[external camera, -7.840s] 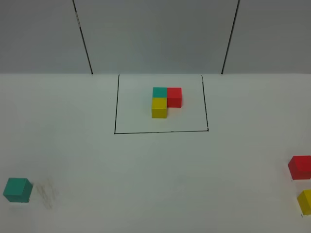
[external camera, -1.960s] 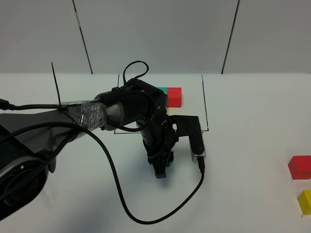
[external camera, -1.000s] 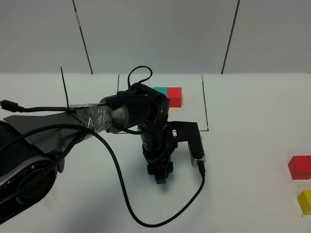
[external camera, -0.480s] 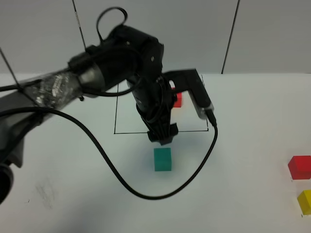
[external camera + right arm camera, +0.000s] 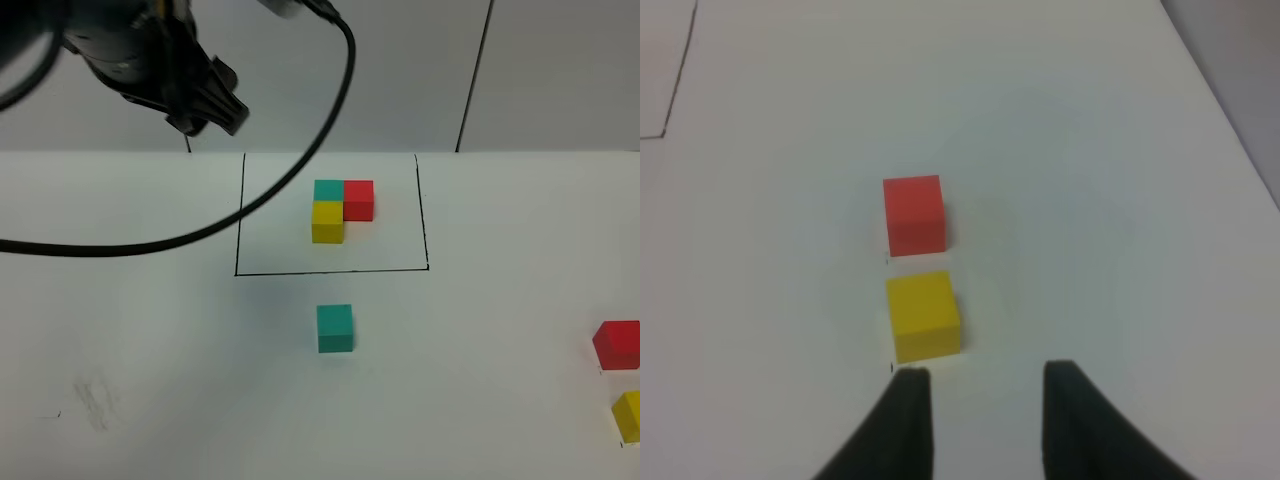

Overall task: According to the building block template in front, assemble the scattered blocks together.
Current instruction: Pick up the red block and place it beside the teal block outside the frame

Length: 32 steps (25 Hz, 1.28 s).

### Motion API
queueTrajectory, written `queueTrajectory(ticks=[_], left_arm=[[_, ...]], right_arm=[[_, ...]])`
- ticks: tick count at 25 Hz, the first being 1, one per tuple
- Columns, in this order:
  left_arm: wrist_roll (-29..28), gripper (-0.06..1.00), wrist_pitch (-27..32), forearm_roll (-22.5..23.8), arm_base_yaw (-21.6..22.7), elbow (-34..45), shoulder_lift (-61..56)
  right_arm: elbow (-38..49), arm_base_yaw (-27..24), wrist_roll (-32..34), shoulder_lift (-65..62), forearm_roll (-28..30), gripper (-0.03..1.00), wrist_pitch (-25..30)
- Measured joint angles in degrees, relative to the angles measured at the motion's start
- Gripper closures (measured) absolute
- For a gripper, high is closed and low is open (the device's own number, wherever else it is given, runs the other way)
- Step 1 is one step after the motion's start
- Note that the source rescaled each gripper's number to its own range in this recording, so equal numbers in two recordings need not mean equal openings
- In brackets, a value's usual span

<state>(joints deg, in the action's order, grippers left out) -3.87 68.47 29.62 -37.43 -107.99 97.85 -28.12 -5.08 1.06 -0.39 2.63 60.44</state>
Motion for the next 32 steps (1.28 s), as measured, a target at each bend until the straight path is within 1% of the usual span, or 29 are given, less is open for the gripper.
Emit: queueTrajectory(ticks=[5, 8, 14, 17, 21, 23, 26, 28, 30, 32], left_arm=[[-3.6, 0.21, 0.0, 0.3, 0.0, 0.9, -9.3], [-3.8, 0.21, 0.1, 1.4, 0.0, 1.2, -14.9], [-3.8, 0.21, 0.1, 1.6, 0.0, 1.3, -25.3], [-2.5, 0.21, 0.1, 1.2, 0.0, 1.3, -30.5], [2.5, 0.21, 0.1, -2.7, 0.0, 2.3, -38.1], [6.2, 0.21, 0.1, -5.3, 0.0, 5.2, -42.2], [9.1, 0.21, 0.1, -7.7, 0.0, 11.4, -48.9], [8.5, 0.21, 0.1, -7.8, 0.0, 15.9, -53.5], [6.7, 0.21, 0.1, -7.3, 0.0, 20.8, -57.5], [5.5, 0.23, 0.1, -7.1, 0.0, 25.4, -61.7]], right_arm=[[0.0, 0.0, 0.0, 0.0, 0.0, 0.97, 0.0], [0.0, 0.0, 0.0, 0.0, 0.0, 0.97, 0.0], [0.0, 0.0, 0.0, 0.0, 0.0, 0.97, 0.0], [0.0, 0.0, 0.0, 0.0, 0.0, 0.97, 0.0], [0.0, 0.0, 0.0, 0.0, 0.0, 0.97, 0.0], [0.0, 0.0, 0.0, 0.0, 0.0, 0.97, 0.0], [0.0, 0.0, 0.0, 0.0, 0.0, 0.97, 0.0], [0.0, 0.0, 0.0, 0.0, 0.0, 0.97, 0.0], [0.0, 0.0, 0.0, 0.0, 0.0, 0.97, 0.0], [0.0, 0.0, 0.0, 0.0, 0.0, 0.97, 0.0]])
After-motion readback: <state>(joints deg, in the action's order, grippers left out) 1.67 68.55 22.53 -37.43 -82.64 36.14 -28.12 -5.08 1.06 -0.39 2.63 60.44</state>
